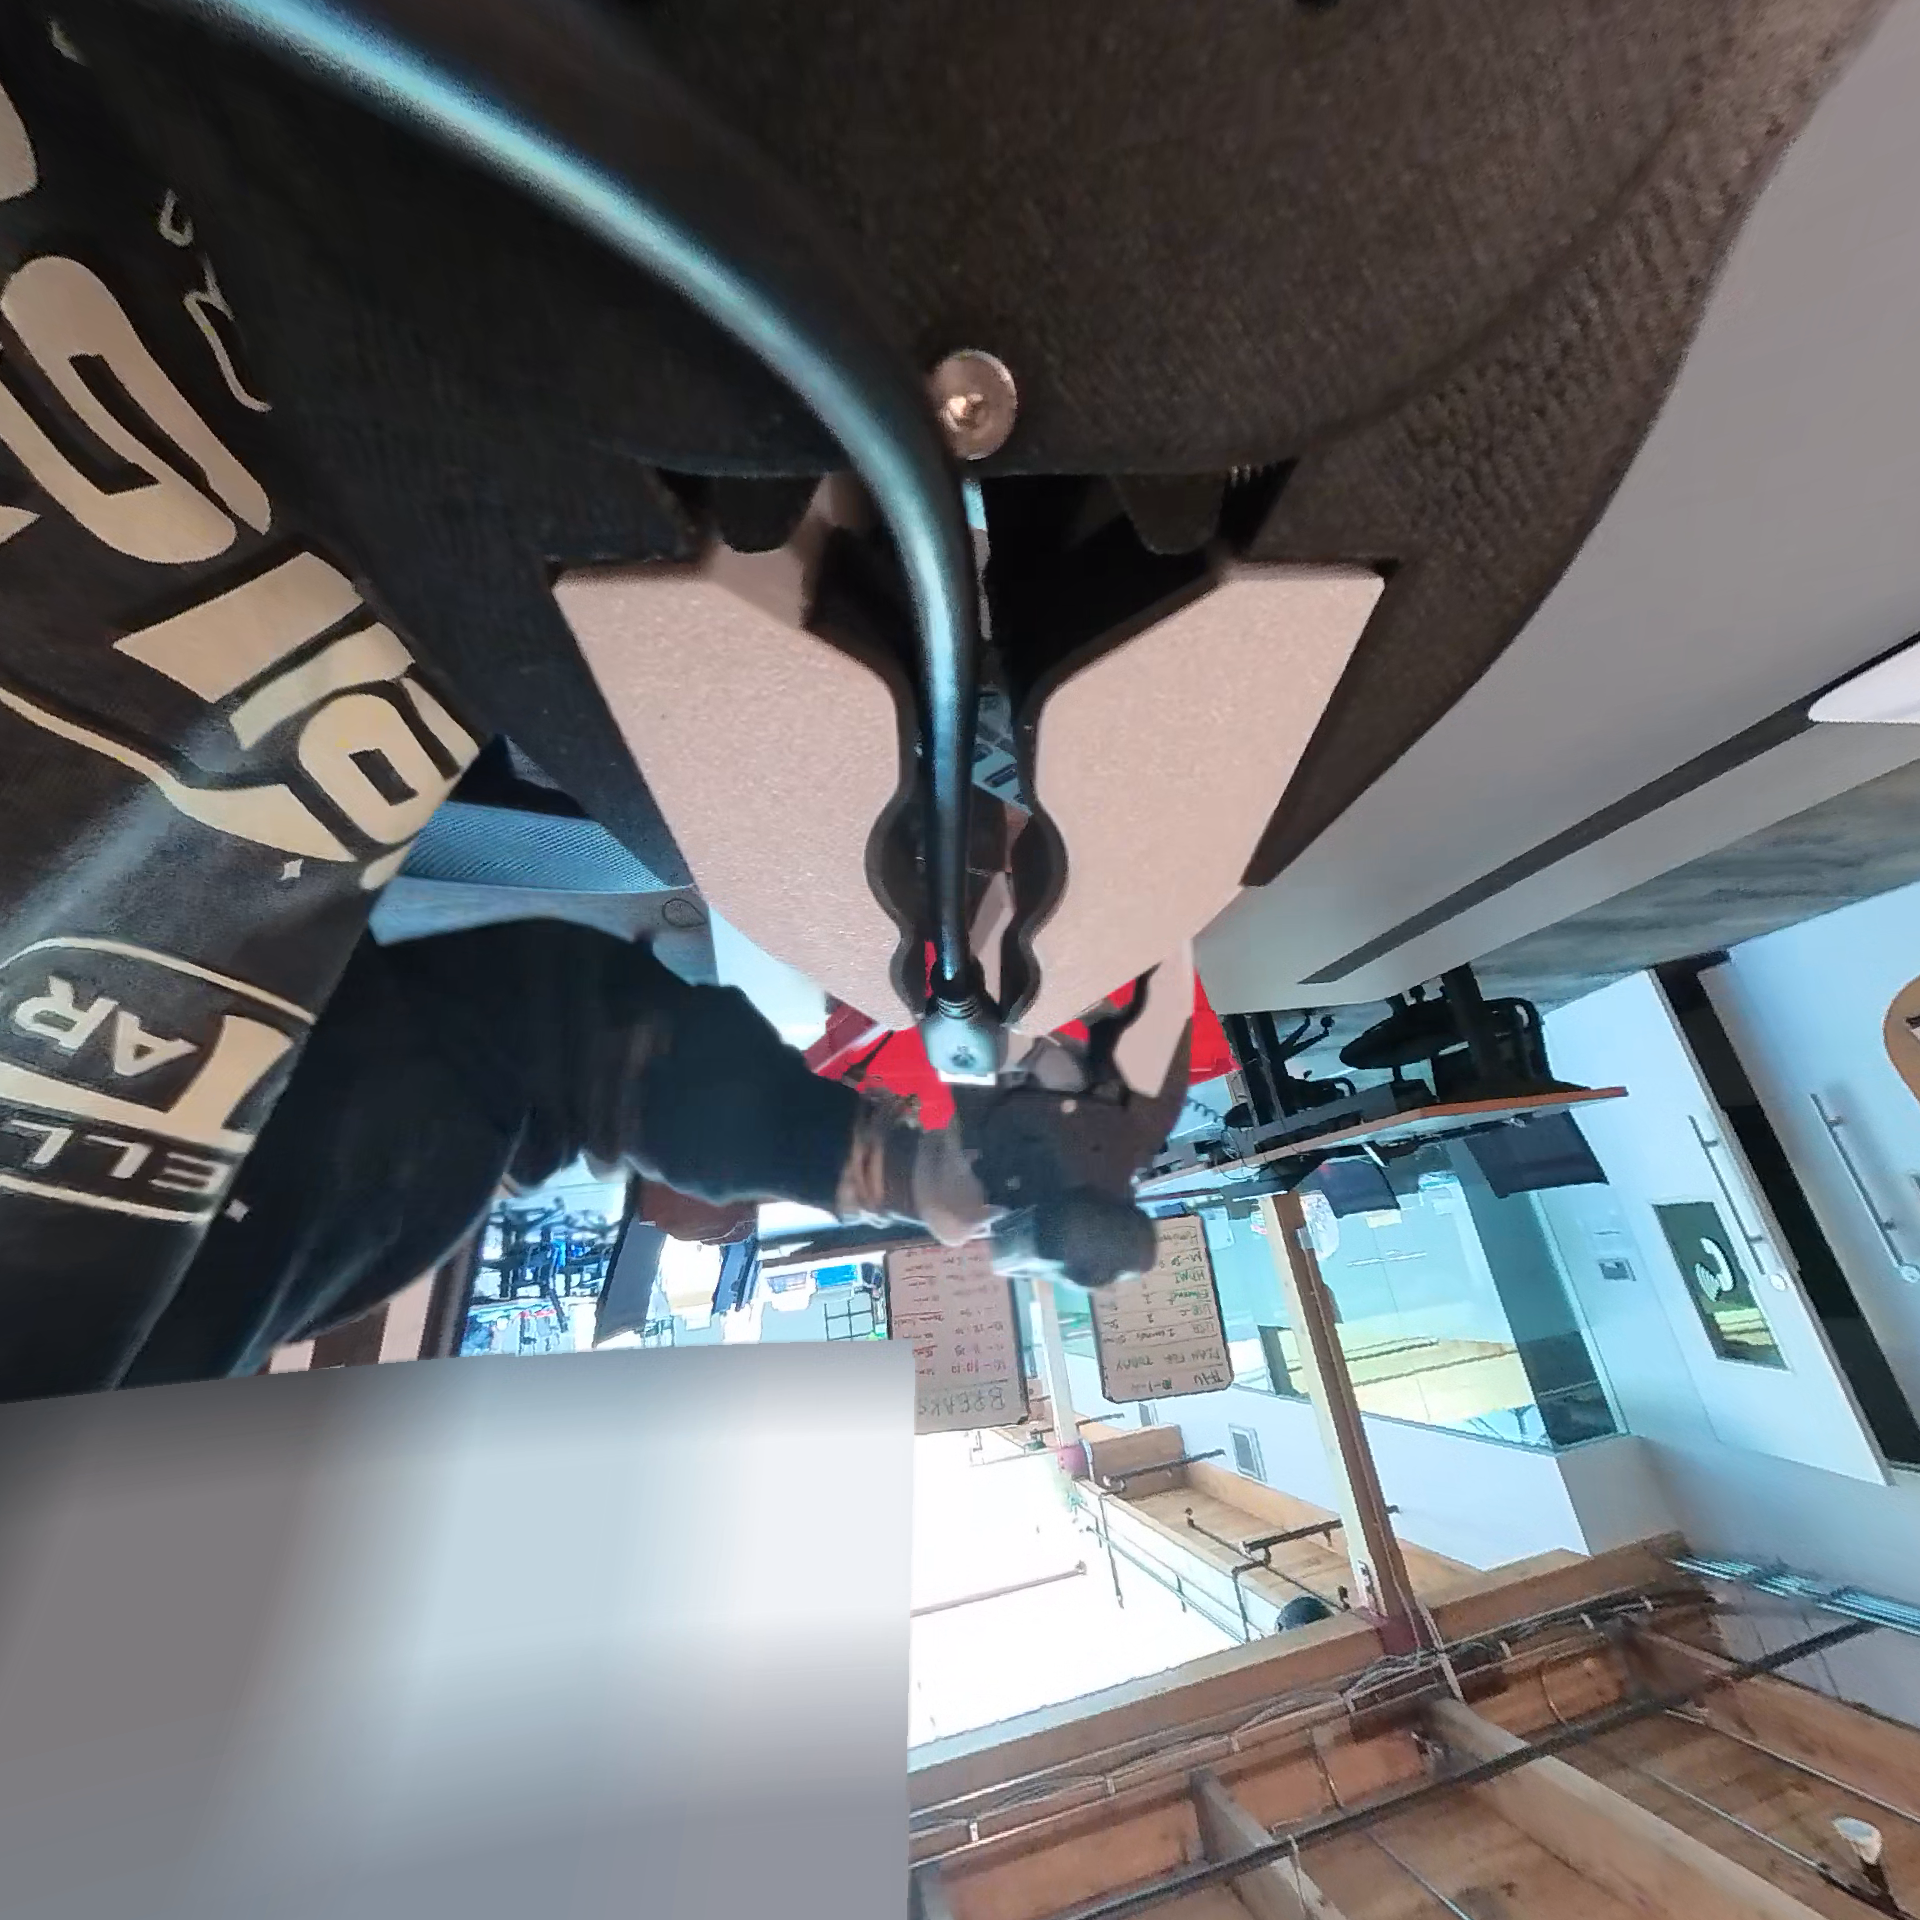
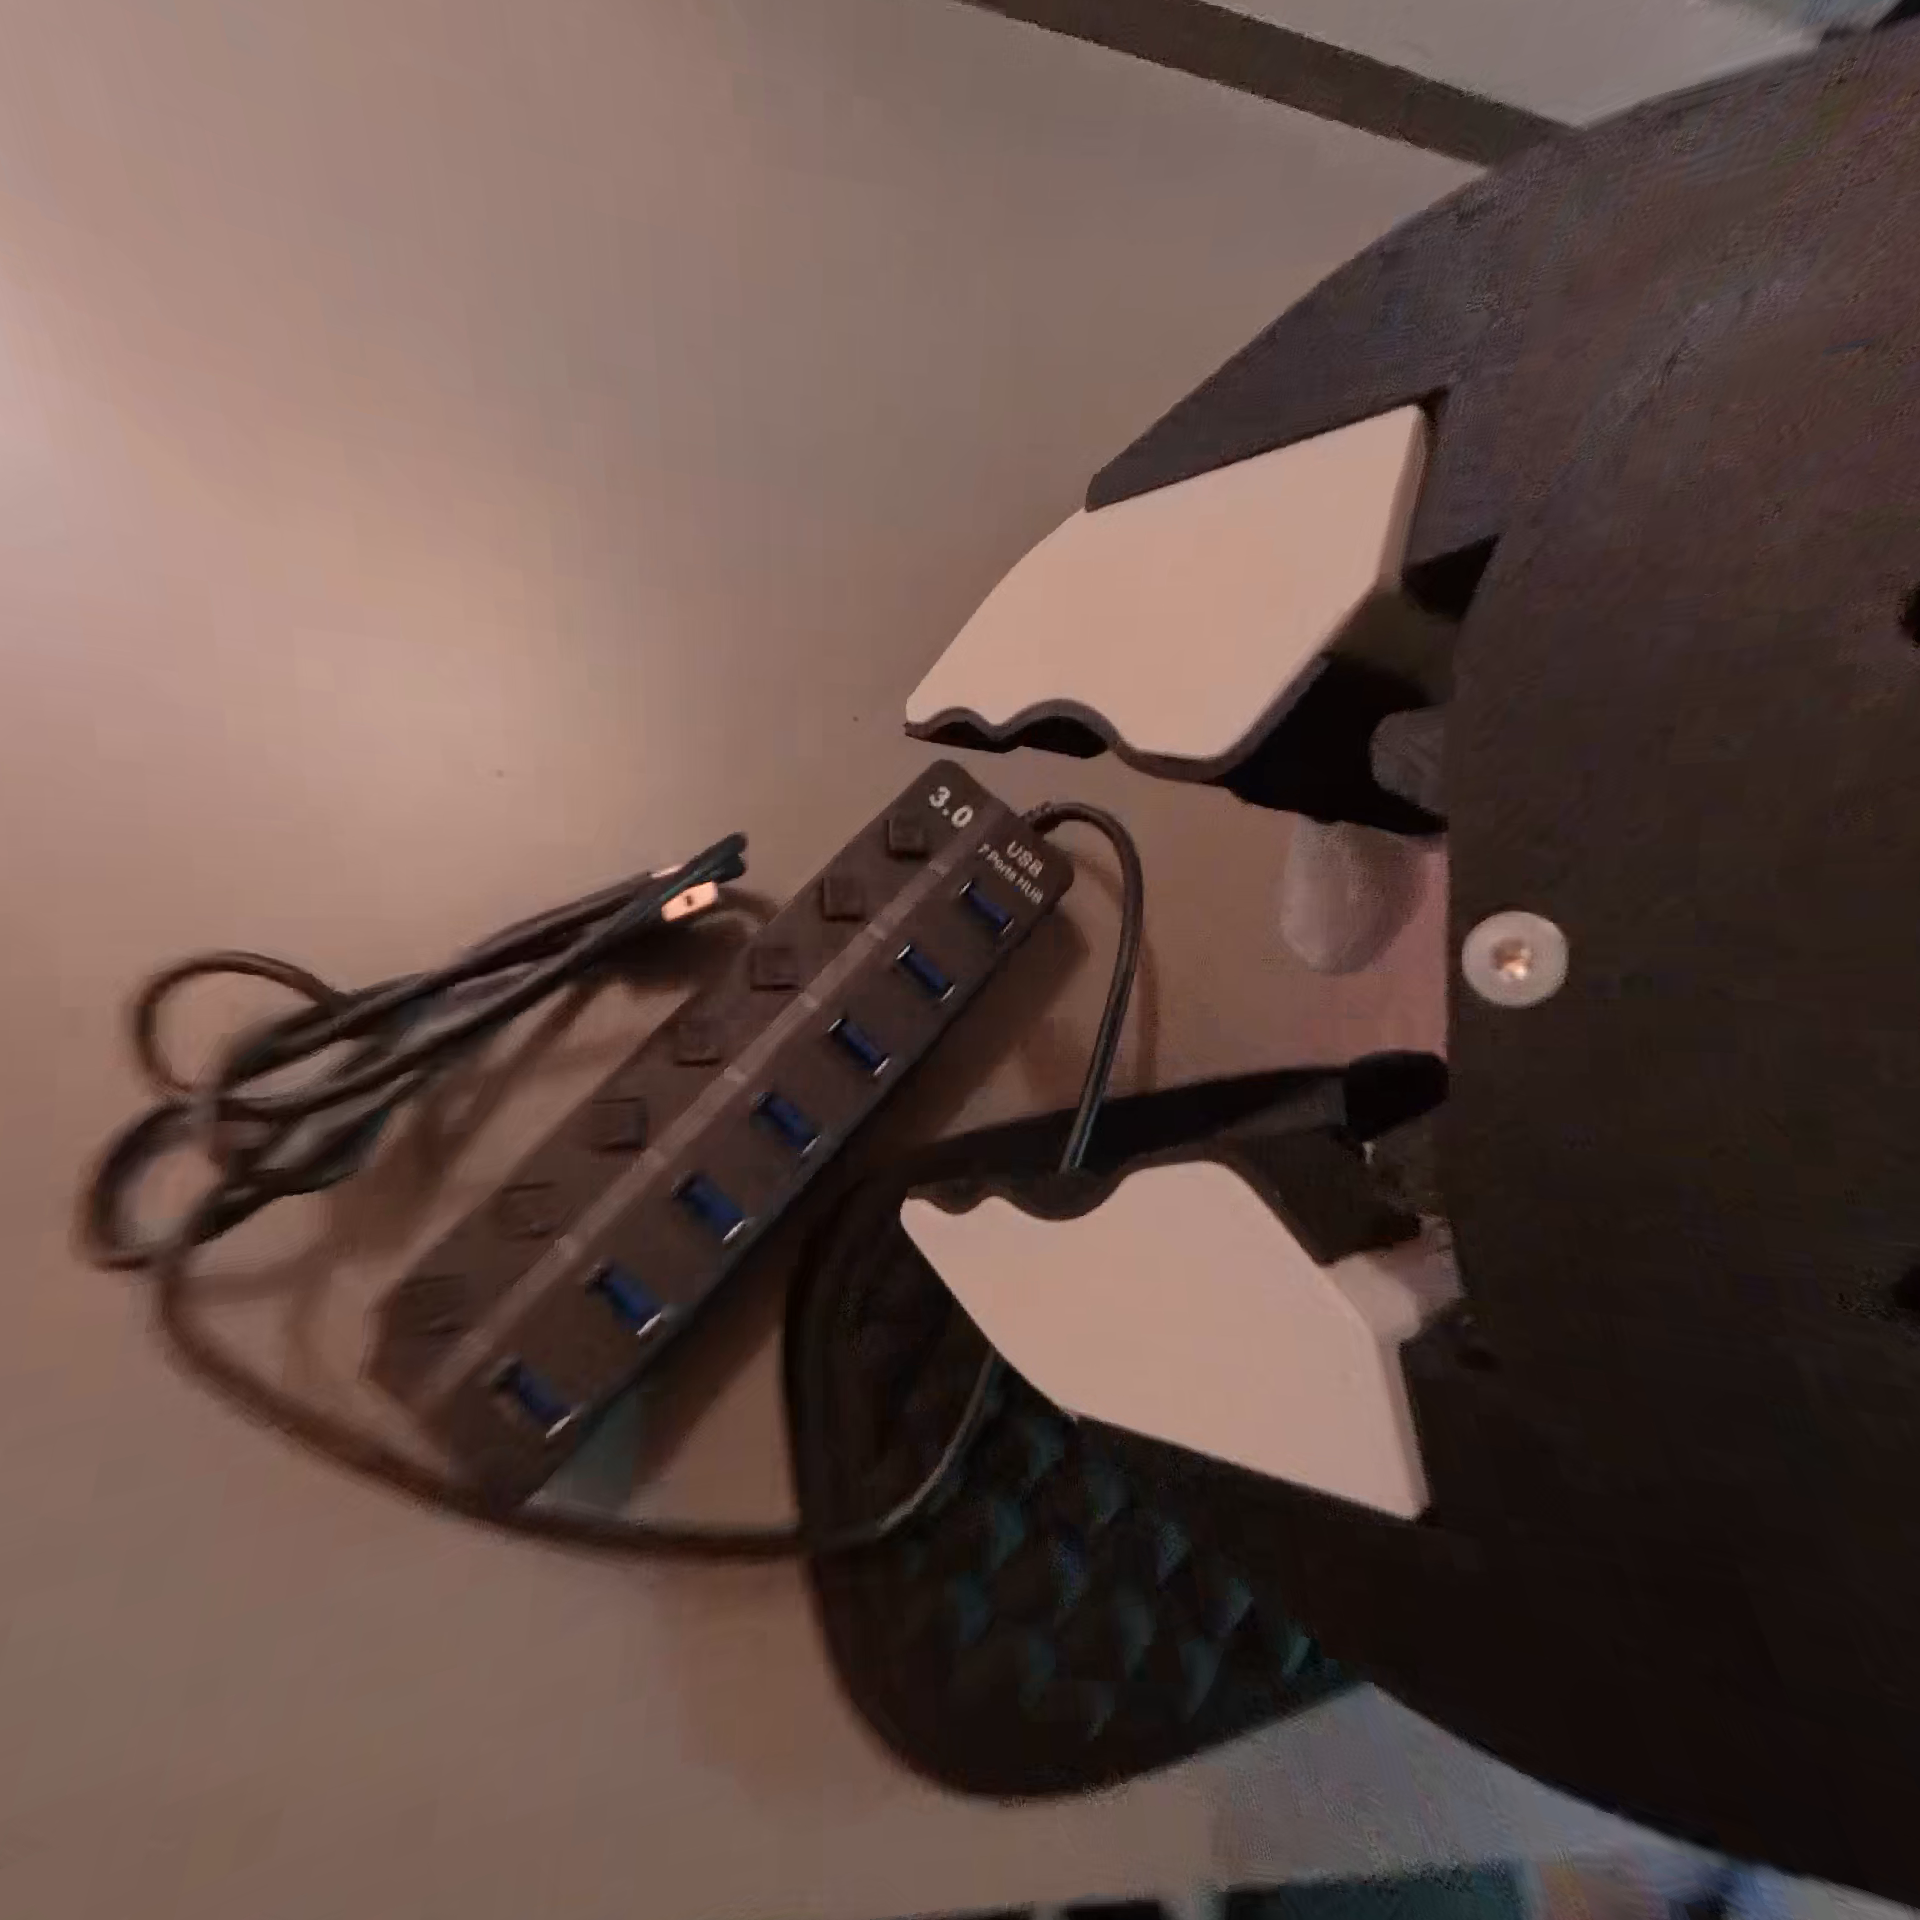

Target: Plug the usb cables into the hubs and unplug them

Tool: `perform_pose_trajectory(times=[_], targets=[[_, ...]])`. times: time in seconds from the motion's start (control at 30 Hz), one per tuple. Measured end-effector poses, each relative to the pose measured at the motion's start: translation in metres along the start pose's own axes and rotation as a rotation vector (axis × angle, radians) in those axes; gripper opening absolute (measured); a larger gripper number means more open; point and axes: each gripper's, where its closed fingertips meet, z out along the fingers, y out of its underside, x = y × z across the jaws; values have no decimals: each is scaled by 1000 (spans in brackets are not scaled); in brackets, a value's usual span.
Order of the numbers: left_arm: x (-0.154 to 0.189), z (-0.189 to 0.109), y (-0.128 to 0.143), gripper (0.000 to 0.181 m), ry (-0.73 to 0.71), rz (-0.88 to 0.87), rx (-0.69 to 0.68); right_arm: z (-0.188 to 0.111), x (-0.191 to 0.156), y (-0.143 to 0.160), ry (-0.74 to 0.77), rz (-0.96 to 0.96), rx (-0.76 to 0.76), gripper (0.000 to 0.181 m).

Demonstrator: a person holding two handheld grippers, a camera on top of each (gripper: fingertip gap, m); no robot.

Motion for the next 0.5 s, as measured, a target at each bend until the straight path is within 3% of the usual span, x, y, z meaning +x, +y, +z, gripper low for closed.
perform_pose_trajectory(times=[0.2,0.4,0.5], targets=[[2,-1,5,12,20,-4,1,26,28,35,-73,-296,-186,77],[1,-6,6,12,28,-19,16,52,23,38,-240,-280,-95,90],[0,-7,7,12,27,-18,17,55,11,25,-336,-218,36,68]])
